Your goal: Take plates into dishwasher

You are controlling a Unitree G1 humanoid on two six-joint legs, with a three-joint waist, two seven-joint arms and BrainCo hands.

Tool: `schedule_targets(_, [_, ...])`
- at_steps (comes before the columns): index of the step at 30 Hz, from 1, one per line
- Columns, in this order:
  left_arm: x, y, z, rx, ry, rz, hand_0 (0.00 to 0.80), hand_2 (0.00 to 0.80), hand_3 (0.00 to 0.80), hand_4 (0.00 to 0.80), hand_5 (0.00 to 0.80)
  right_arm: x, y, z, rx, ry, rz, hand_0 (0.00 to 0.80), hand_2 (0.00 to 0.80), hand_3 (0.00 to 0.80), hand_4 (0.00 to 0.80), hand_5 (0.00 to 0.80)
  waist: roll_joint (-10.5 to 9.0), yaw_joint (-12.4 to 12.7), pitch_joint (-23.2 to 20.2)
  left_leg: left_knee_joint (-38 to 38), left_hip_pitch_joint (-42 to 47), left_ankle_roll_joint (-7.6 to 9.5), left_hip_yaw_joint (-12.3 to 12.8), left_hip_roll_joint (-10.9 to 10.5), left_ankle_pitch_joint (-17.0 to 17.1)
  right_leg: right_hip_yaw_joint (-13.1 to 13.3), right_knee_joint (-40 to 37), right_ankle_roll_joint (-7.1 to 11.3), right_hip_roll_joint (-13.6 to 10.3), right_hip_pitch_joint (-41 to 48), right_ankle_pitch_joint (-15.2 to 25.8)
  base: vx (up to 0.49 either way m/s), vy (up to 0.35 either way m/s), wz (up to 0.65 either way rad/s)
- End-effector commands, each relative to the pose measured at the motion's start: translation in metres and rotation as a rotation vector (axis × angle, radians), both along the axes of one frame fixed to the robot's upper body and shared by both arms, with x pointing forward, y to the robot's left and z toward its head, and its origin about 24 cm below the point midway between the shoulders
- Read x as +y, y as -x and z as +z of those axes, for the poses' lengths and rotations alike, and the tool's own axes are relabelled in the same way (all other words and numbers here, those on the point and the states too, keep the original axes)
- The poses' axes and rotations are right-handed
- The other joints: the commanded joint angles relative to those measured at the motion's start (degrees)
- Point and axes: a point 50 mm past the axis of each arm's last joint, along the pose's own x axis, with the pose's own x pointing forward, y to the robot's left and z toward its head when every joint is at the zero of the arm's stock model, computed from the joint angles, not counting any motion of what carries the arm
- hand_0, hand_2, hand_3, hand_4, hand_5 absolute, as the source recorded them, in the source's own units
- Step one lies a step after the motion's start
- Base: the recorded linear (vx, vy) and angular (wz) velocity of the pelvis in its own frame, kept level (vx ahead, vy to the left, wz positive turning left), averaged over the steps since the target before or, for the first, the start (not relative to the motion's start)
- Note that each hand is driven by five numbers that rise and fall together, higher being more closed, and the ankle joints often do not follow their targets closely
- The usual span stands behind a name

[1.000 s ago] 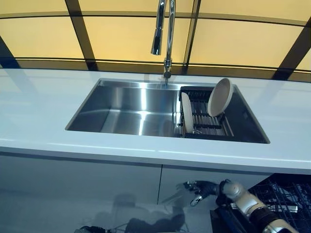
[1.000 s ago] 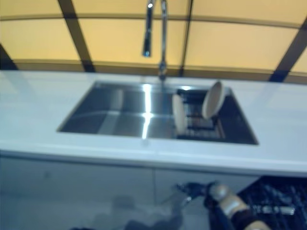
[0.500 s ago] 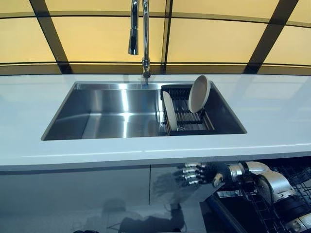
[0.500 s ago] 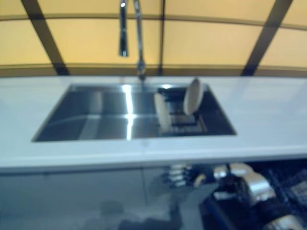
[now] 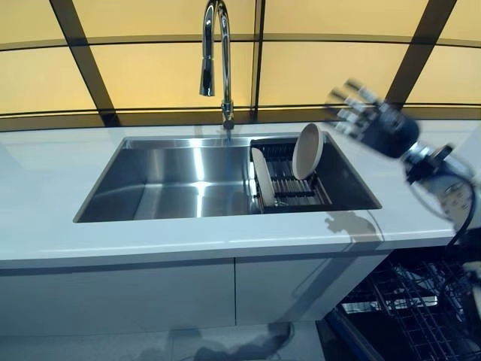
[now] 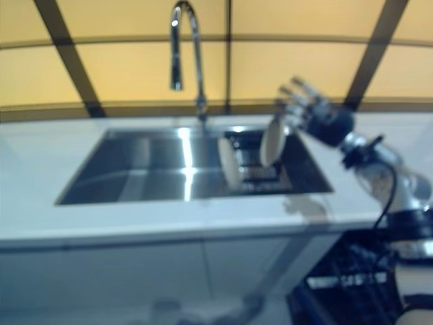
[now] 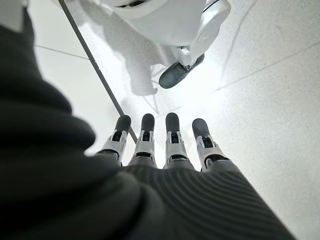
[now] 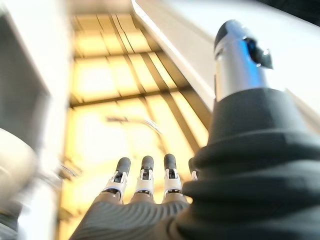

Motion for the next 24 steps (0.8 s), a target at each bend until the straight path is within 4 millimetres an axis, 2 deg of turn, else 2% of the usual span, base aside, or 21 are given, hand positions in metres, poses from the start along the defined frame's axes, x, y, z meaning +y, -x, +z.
schedule_targets(1, [0.021,-0.022,0.011,0.01,-0.102,-0.037,0.0,0.0,0.0,0.0,0.0,-0.022,0.002,0.079,-0.206,-0.224,-0.294,0.0,0.0,0.0,0.0,0.0,-4.06,1.62,-0.92,1.8,0.56,0.56,-2.56,0.99,-3.47,-2.27,1.12,4.78,-5.94,1.28,-1.38,0.064,-0.013,-0.01])
schedule_targets(3, [0.022,-0.025,0.012,0.011,-0.115,-0.024,0.0,0.0,0.0,0.0,0.0,-0.024,0.003,0.105,-0.246,-0.28,-0.452,0.0,0.0,0.0,0.0,0.0,-4.47,1.94,-0.79,5.82,0.34,0.26,-2.07,1.58,-4.89,-2.85,2.71,3.95,-5.78,1.48,-2.75,0.04,-0.037,0.0])
schedule_targets(4, [0.023,-0.029,0.013,0.004,-0.122,-0.017,0.0,0.0,0.0,0.0,0.0,-0.024,0.002,0.117,-0.259,-0.246,-0.551,0.0,0.0,0.0,0.0,0.0,-5.43,2.42,-0.24,12.82,-1.35,0.18,-1.71,1.48,-5.81,-3.04,3.74,2.88,-5.97,1.18,-3.05,-0.024,-0.059,0.0])
schedule_targets(5, [0.021,-0.035,0.014,-0.006,-0.121,-0.015,0.0,0.0,0.0,0.0,0.0,-0.022,0.001,0.125,-0.265,-0.199,-0.623,0.0,0.0,0.0,0.0,0.0,-5.87,2.85,0.46,19.3,-4.31,0.05,-2.25,1.38,-5.93,-3.18,4.27,1.94,-5.99,1.03,-3.24,0.0,0.0,0.0])
schedule_targets(6, [0.018,-0.041,0.014,-0.017,-0.121,-0.012,0.0,0.0,0.0,0.0,0.0,-0.02,0.0,0.131,-0.272,-0.12,-0.698,0.0,0.0,0.0,0.0,0.0,-5.83,3.57,1.32,23.07,-8.11,-0.39,-3.73,1.12,-4.28,-3.3,4.61,1.18,-5.66,1.19,-3.2,0.002,0.124,-0.03])
schedule_targets(7, [0.016,-0.05,0.016,-0.028,-0.122,-0.005,0.0,0.0,0.0,0.0,0.0,-0.017,-0.002,0.134,-0.264,-0.055,-0.774,0.0,0.0,0.0,0.0,0.0,-5.14,4.32,2.0,20.43,-11.8,-1.09,-4.28,0.88,-1.6,-3.16,5.11,1.51,-5.14,1.88,-3.61,0.041,0.24,0.07])
schedule_targets(8, [0.016,-0.058,0.019,-0.032,-0.119,-0.023,0.0,0.0,0.0,0.0,0.0,-0.018,-0.005,0.137,-0.246,0.042,-0.873,0.0,0.0,0.0,0.0,0.0,-4.77,4.64,2.36,14.79,-13.21,-2.01,-1.65,2.82,0.96,-3.97,5.03,2.64,-5.67,2.93,-3.74,0.05,0.23,0.14])
schedule_targets(9, [0.015,-0.06,0.02,-0.032,-0.114,-0.032,0.0,0.0,0.0,0.0,0.0,-0.018,-0.005,0.14,-0.245,0.063,-0.89,0.0,0.0,0.0,0.0,0.0,-4.67,4.72,2.58,13.75,-13.16,-2.22,-1.15,3.39,1.69,-4.1,4.95,2.81,-5.97,3.2,-3.73,0.036,0.168,0.26])
schedule_targets(10, [0.013,-0.065,0.021,-0.032,-0.108,-0.046,0.0,0.0,0.0,0.0,0.0,-0.017,-0.007,0.141,-0.246,0.101,-0.907,0.0,0.0,0.0,0.0,0.0,-4.88,5.19,2.89,13.48,-12.92,-1.32,-1.8,1.12,0.78,-4.6,4.65,3.48,-6.89,3.46,-3.1,0.028,0.125,0.18])
schedule_targets(11, [0.013,-0.068,0.022,-0.033,-0.108,-0.05,0.0,0.0,0.0,0.0,0.0,-0.014,-0.012,0.138,-0.219,0.123,-0.905,0.0,0.0,0.0,0.0,0.0,-4.91,5.63,2.8,11.52,-12.19,-0.72,-2.85,0.14,1.17,-5.05,4.47,4.25,-7.43,3.75,-2.57,0.056,0.193,0.03])
schedule_targets(12, [0.015,-0.067,0.022,-0.027,-0.114,-0.068,0.0,0.0,0.0,0.0,0.0,-0.017,-0.016,0.129,-0.155,0.218,-0.921,0.0,0.0,0.0,0.0,0.0,-4.53,5.73,2.26,6.9,-9.9,0.19,-1.49,-0.58,2.02,-6.96,6.03,4.7,-7.86,3.52,-2.96,0.064,0.168,-0.14])
schedule_targets(13, [0.015,-0.067,0.022,-0.024,-0.116,-0.07,0.0,0.0,0.0,0.0,0.0,-0.018,-0.017,0.128,-0.147,0.231,-0.921,0.0,0.0,0.0,0.0,0.0,-4.48,5.74,2.18,6.16,-9.42,0.32,-1.17,-0.72,2.3,-7.19,6.54,4.75,-7.96,3.38,-3.17,0.089,0.143,-0.3])
schedule_targets(14, [0.023,-0.066,0.025,-0.014,-0.139,-0.067,0.0,0.0,0.0,0.0,0.0,-0.017,-0.023,0.117,-0.065,0.303,-0.914,0.0,0.0,0.0,0.0,0.0,-4.12,5.4,2.28,4.53,-7.41,1.36,-1.97,-1.71,2.33,-7.18,12.77,5.36,-8.14,0.0,-2.0,0.062,0.049,-0.35])
schedule_targets(15, [0.025,-0.065,0.026,-0.011,-0.146,-0.061,0.0,0.0,0.0,0.0,0.0,-0.017,-0.025,0.113,-0.049,0.338,-0.918,0.0,0.0,0.0,0.0,0.0,-4.14,5.31,2.27,4.1,-6.92,1.57,-2.18,-1.99,2.3,-6.71,14.42,5.64,-8.3,-1.45,-1.77,0.068,-0.018,-0.32])
schedule_targets(17, [0.036,-0.068,0.032,-0.021,-0.163,-0.008,0.0,0.0,0.0,0.0,0.0,-0.014,-0.032,0.104,0.001,0.416,-0.886,0.0,0.0,0.0,0.0,0.0,-4.19,4.94,2.77,2.24,-4.74,1.29,-1.18,-1.06,1.99,-7.95,9.94,5.62,-8.76,-2.66,-0.96,0.031,-0.102,-0.08])
schedule_targets(19, [0.042,-0.074,0.037,-0.037,-0.175,0.044,0.0,0.0,0.0,0.0,0.0,-0.008,-0.036,0.099,0.009,0.482,-0.846,0.0,0.0,0.0,0.0,0.0,-4.58,5.02,2.56,1.77,-4.76,1.44,-0.47,-0.38,1.75,-7.81,6.47,5.22,-8.23,-2.28,-0.66,0.002,-0.119,0.06])
schedule_targets(22, [0.039,-0.078,0.038,-0.031,-0.138,0.02,0.0,0.0,0.0,0.0,0.0,-0.004,-0.039,0.097,0.037,0.594,-0.837,0.0,0.0,0.0,0.0,0.0,-4.81,5.18,1.95,0.55,-5.38,0.68,0.16,0.47,2.59,-8.47,3.15,4.94,-7.19,-1.29,-0.17,0.022,-0.094,0.07])
schedule_targets(24, [0.036,-0.075,0.035,-0.023,-0.132,0.011,0.0,0.0,0.0,0.0,0.0,-0.006,-0.04,0.097,0.068,0.654,-0.878,0.0,0.0,0.0,0.0,0.0,-4.81,5.67,1.78,0.14,-6.2,0.31,-0.96,0.57,2.91,-8.66,2.11,4.88,-6.84,-0.81,-0.1,0.037,-0.043,0.07])
